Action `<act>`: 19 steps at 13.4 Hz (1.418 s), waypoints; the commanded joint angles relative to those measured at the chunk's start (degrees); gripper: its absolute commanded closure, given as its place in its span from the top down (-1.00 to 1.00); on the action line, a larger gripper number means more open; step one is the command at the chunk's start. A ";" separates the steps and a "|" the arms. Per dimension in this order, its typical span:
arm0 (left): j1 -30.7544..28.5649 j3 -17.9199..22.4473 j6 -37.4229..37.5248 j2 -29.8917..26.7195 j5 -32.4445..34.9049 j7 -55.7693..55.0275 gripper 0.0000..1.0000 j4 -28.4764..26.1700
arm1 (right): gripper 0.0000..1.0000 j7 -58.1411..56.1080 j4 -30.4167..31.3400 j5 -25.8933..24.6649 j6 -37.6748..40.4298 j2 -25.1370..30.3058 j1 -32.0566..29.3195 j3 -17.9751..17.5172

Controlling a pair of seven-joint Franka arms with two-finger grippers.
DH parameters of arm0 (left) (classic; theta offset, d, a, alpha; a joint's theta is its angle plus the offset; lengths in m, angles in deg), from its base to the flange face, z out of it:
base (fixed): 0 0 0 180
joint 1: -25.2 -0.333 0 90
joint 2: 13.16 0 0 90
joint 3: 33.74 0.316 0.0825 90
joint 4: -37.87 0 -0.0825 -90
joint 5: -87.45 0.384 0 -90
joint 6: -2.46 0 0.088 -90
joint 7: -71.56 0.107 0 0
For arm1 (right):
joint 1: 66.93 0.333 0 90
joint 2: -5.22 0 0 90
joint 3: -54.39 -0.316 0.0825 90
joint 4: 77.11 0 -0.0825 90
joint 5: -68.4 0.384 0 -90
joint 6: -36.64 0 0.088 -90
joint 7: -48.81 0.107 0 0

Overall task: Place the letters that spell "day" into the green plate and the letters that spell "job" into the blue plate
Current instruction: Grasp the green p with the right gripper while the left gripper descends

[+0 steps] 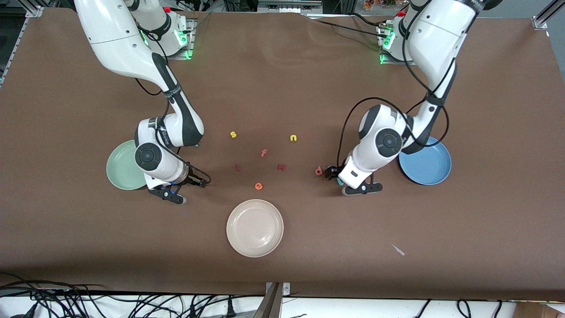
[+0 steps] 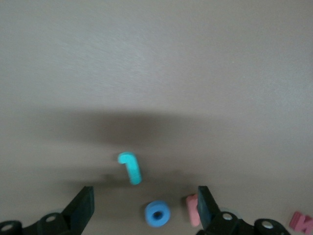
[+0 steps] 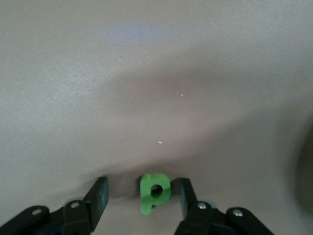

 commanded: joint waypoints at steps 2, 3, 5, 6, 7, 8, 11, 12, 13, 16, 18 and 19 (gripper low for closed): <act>1.84 2.13 -0.64 2.06 -1.60 -0.76 0.72 2.30 | -0.07 0.32 -1.46 0.77 -0.01 -1.15 0.11 0.04; 1.84 2.22 -0.64 2.24 -1.60 -0.67 0.70 2.39 | -0.16 0.32 -1.46 0.77 -0.01 -1.33 0.11 0.04; 1.84 2.92 -0.73 2.24 -1.42 0.20 0.56 2.39 | -0.36 0.40 -1.46 0.77 -0.01 -1.33 0.11 0.04; 1.93 2.93 -0.64 2.24 -1.25 0.03 0.46 2.30 | -0.54 0.32 -1.46 0.77 -0.01 -1.33 0.11 0.04; 2.19 2.93 -0.73 2.42 -1.24 -0.58 0.46 2.30 | -0.69 -0.03 -1.55 0.68 0.08 -1.33 0.11 0.04; 2.63 2.93 -0.64 2.77 -1.24 -0.59 0.48 2.30 | -0.79 -0.30 -2.42 0.68 0.86 -1.07 0.20 0.04; 3.34 2.93 -0.73 3.47 -0.98 0.28 0.42 2.30 | -0.95 -2.84 -6.55 -0.20 11.99 0.77 -0.50 0.74; 3.34 2.93 -0.82 3.56 -0.89 0.47 0.18 2.30 | -0.95 -5.46 -6.91 -0.28 15.34 2.17 -0.50 1.01; 3.25 2.93 -0.82 3.56 -0.89 0.56 0.03 2.30 | -0.95 -8.27 -6.82 -0.37 17.46 3.23 -0.50 2.23; 3.25 2.93 -0.82 3.56 -0.81 0.56 -0.51 2.30 | -0.95 -21.26 -1.92 -0.55 18.71 7.97 -0.41 6.80; 3.25 2.93 -0.82 3.56 0.07 0.56 -0.78 2.30 | -0.95 -28.48 3.52 -0.90 17.40 11.92 -0.41 10.05; 3.25 2.93 -0.73 3.56 1.03 0.56 -0.88 2.30 | -0.95 -30.86 7.20 -1.07 14.95 13.86 -0.41 11.02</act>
